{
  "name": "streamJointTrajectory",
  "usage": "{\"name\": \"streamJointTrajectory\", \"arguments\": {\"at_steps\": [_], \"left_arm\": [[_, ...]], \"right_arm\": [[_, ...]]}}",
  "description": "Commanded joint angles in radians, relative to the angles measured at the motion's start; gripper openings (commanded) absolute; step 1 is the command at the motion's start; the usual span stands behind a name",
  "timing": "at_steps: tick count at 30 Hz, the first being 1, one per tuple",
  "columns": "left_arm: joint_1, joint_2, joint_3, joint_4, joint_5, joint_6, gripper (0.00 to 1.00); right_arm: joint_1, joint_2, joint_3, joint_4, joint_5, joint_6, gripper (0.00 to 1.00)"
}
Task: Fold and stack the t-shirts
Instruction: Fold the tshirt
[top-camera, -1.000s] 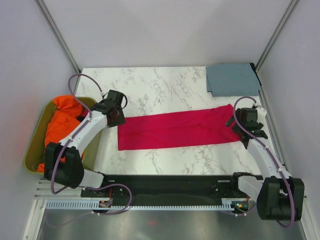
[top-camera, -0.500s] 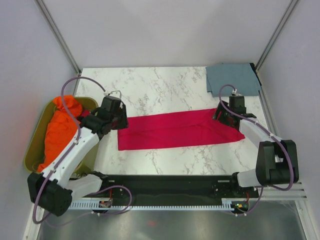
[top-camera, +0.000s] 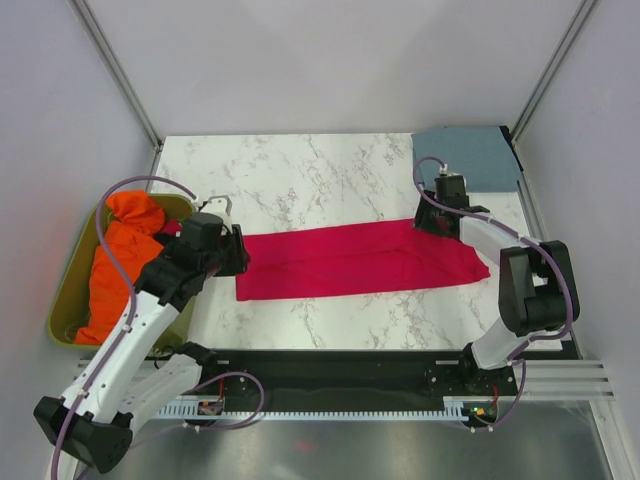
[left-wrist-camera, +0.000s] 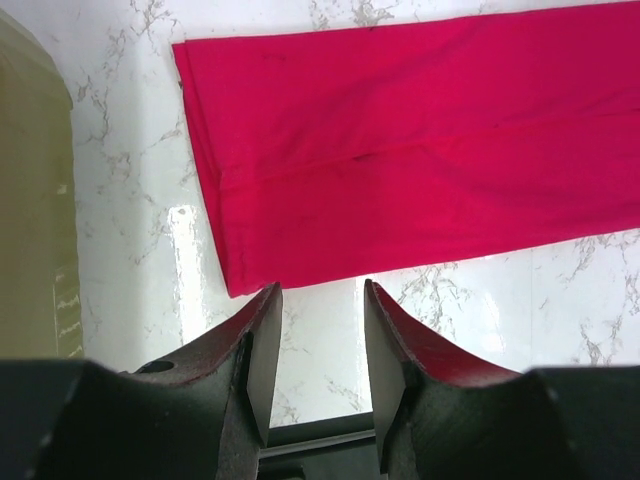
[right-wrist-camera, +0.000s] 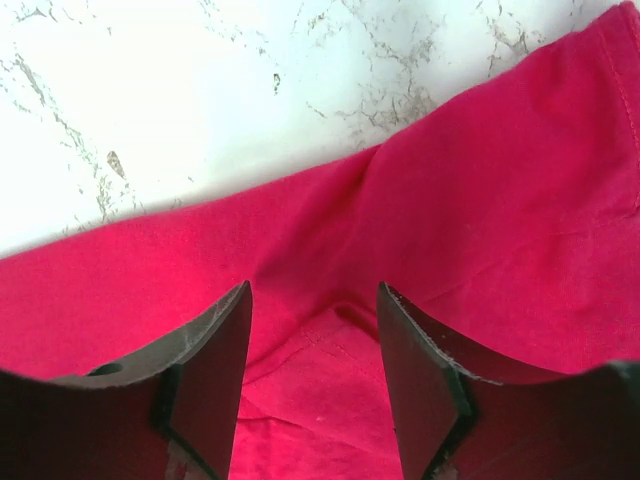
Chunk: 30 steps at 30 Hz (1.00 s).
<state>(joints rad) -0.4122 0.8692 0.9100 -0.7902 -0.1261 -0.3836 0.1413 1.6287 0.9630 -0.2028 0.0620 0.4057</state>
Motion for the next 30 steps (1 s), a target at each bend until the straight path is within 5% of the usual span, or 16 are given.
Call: {"name": "streamJointTrajectory", "arguments": {"at_steps": [1,7,21,30], "left_arm": [[-0.002,-0.067,-0.026,0.035,0.028,0.022,0.45],[-0.002,-0.110,-0.045,0.049,0.025,0.019,0.45],[-0.002,-0.125,-0.051,0.051,0.011,0.012,0.45],[-0.004,-0.150,-0.053,0.052,0.002,0.009,0.44]], "right_arm": [[0.009,0.017,0.048,-0.009,0.051,-0.024,0.60],[0.029,0.029,0.036,-0.015,0.099,-0.024,0.53],[0.038,-0.001,-0.001,-0.030,0.130,-0.018,0.06],[0.070,-0.128,-0.089,-0.084,0.133,0.033,0.00]]}}
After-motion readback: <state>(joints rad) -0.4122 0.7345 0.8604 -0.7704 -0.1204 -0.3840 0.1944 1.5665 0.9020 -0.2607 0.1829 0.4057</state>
